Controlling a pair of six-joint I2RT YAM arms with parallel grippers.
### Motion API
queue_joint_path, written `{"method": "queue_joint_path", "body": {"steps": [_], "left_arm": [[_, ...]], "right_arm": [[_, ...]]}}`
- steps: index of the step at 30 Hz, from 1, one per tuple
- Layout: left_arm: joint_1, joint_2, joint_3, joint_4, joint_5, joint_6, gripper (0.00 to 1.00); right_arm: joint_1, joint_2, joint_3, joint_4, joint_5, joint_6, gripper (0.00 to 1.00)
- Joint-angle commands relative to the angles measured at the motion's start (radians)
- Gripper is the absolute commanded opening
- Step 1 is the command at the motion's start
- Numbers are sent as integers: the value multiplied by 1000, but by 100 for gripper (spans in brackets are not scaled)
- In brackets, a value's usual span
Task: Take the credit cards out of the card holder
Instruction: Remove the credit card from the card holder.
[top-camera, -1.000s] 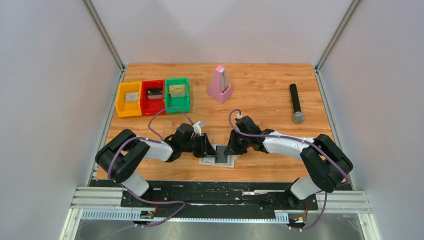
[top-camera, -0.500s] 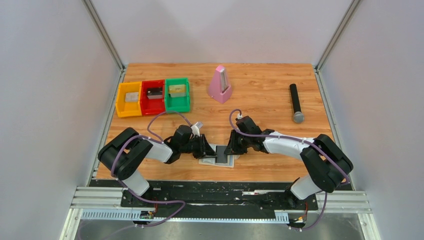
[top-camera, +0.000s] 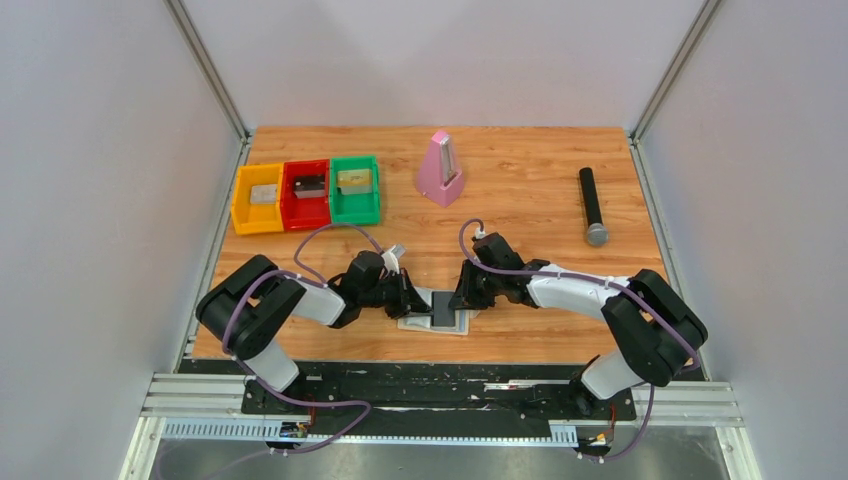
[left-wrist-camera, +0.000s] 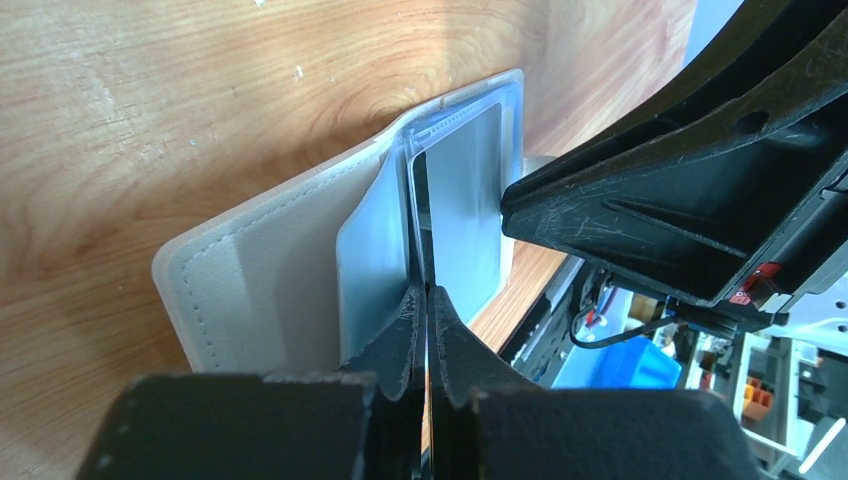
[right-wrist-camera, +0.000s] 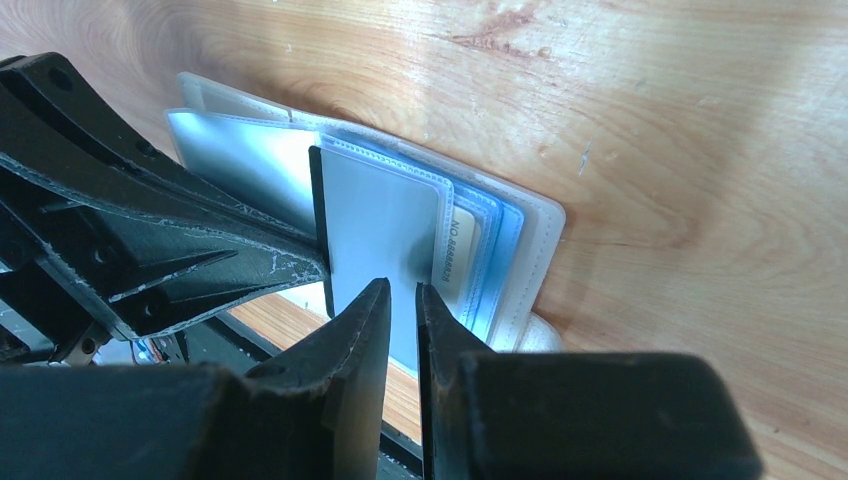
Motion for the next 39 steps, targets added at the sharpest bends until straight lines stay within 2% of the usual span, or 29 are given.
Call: {"method": "queue_joint_path", "body": {"steps": [1,6,20,27,39], "left_arm": [[-12,-66,-5,-28,-11,61,0],[7,-124,-23,-99,-37,89,0],[33,-194,-51,-141,-48,100,0],[33,-204,-45,-142,-26,99,0],[33,-258,-53,-182,-38,107,0]], "right_arm": [[0,23,-41,-49,81,-29,18],[-1,27,-47,-49,87,-36,18],[-11,9,-28,-72,95,-61,19],[-11,-80,32,-123,51,-69,22],[41,-61,99,-59,-6,-59,24]]}}
